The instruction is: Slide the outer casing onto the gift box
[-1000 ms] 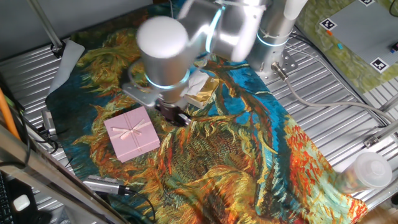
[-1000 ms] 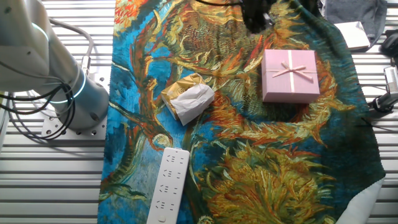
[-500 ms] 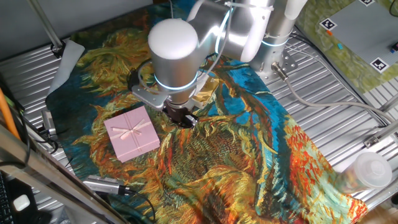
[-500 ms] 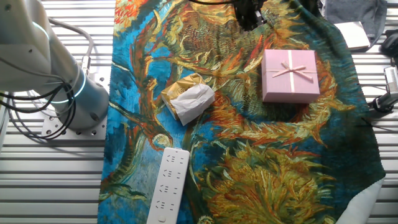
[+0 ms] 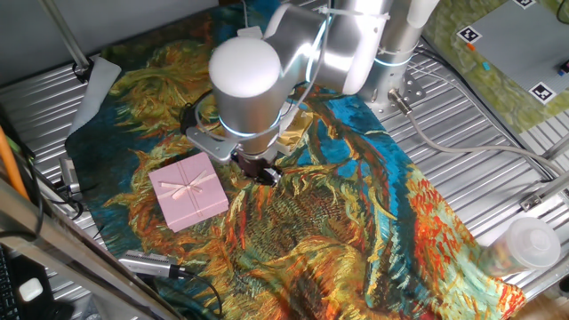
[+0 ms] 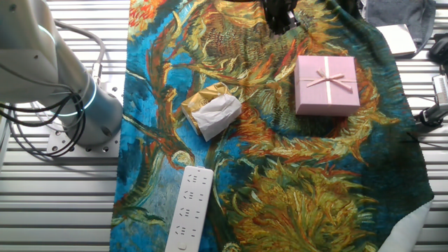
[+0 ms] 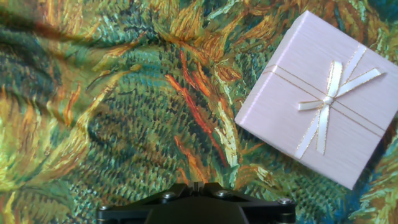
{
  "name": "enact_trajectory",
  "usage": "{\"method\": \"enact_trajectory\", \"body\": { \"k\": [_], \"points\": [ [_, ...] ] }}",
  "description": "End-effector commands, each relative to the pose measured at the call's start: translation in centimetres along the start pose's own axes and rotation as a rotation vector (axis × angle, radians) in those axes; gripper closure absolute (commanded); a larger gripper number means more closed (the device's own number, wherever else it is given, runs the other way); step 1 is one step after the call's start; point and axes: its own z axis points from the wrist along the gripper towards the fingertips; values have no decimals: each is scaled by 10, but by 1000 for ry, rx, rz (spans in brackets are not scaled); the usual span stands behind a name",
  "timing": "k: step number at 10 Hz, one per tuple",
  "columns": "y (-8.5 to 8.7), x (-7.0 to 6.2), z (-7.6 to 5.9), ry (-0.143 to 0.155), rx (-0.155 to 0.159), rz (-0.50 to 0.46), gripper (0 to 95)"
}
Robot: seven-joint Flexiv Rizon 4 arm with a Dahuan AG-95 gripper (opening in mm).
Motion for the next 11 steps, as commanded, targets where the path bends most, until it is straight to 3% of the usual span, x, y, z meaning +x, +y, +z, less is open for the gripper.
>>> {"method": "enact_trajectory", "body": {
  "k": [1, 7, 9, 10, 11],
  "points": [
    [-1, 1, -1, -12, 3, -47, 950],
    [-3, 2, -2, -17, -1, -56, 950],
    [-23, 5, -4, -18, -7, -95, 950],
    [-49, 1, -2, -22, -16, -144, 950],
    [-65, -1, 0, -30, -32, -161, 950]
  ]
}}
